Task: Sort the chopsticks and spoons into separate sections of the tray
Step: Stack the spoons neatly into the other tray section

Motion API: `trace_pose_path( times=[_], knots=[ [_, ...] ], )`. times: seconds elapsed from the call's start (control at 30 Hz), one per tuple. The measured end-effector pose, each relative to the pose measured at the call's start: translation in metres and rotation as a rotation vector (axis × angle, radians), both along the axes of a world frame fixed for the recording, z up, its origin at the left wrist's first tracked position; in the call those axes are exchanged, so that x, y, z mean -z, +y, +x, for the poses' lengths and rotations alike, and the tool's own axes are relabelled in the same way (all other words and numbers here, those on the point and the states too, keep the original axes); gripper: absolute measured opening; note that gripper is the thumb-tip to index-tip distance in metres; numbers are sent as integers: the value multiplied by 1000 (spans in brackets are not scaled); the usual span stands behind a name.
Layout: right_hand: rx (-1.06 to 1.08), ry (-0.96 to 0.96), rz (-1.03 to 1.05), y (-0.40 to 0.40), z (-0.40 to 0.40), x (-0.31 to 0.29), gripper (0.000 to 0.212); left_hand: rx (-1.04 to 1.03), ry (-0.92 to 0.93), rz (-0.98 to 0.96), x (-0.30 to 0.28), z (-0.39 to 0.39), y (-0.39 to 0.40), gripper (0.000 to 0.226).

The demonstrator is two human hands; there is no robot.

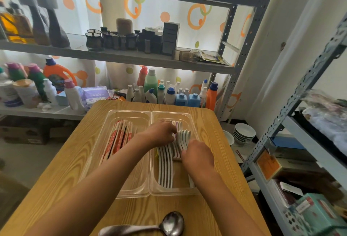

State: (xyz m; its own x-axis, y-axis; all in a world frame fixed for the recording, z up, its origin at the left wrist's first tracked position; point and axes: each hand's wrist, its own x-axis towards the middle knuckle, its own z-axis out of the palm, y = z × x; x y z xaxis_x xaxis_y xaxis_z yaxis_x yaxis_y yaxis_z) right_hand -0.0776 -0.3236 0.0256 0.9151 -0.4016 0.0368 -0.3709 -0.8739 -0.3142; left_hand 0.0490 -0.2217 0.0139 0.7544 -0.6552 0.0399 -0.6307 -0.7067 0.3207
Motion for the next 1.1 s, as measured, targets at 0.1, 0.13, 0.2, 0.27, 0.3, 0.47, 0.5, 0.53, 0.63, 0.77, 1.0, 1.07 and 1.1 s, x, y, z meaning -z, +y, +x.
trace_pose_path(
  times=[0.1, 0.13, 0.2, 0.27, 0.3, 0.47, 0.5, 0.53, 0.63, 0.77, 1.0, 1.07, 1.1],
  knots=[
    [30, 104, -67, 4, 7, 2, 27, -5, 10, -12, -1, -2, 2, 34],
    [44, 119, -73, 4, 10, 3, 27, -4, 13, -11, -1, -2, 2, 35],
    [59, 136, -88, 4, 15, 7, 26, 1, 11, -2, -1, -3, 3, 36],
    [67, 146, -90, 4, 19, 8, 28, -2, 1, 0, -2, -3, 1, 37],
    [68, 149, -85, 4, 20, 8, 29, -8, -3, -1, -2, -3, 1, 38],
    [69, 136, -25, 4, 22, 9, 34, -27, 18, -7, 2, -1, -4, 39],
    [70, 132, -23, 4, 22, 9, 35, -28, 24, 1, 1, 0, -4, 39],
    [70, 128, -24, 3, 21, 9, 36, -28, 28, 8, 1, 1, -5, 38],
    [61, 112, -19, 2, 20, 8, 40, -24, 28, 24, 1, 3, -5, 37],
    [53, 85, 30, 1, 20, 8, 40, -15, 21, 23, 1, 3, -5, 37],
    [52, 5, 128, 3, 18, 14, 40, 3, 88, -3, -1, 4, -3, 26],
    [50, -6, 141, 5, 18, 14, 41, -12, 124, -7, -2, 5, -3, 28],
    [46, -12, 143, 6, 19, 14, 41, -21, 135, -10, -2, 6, -3, 33]
  ],
)
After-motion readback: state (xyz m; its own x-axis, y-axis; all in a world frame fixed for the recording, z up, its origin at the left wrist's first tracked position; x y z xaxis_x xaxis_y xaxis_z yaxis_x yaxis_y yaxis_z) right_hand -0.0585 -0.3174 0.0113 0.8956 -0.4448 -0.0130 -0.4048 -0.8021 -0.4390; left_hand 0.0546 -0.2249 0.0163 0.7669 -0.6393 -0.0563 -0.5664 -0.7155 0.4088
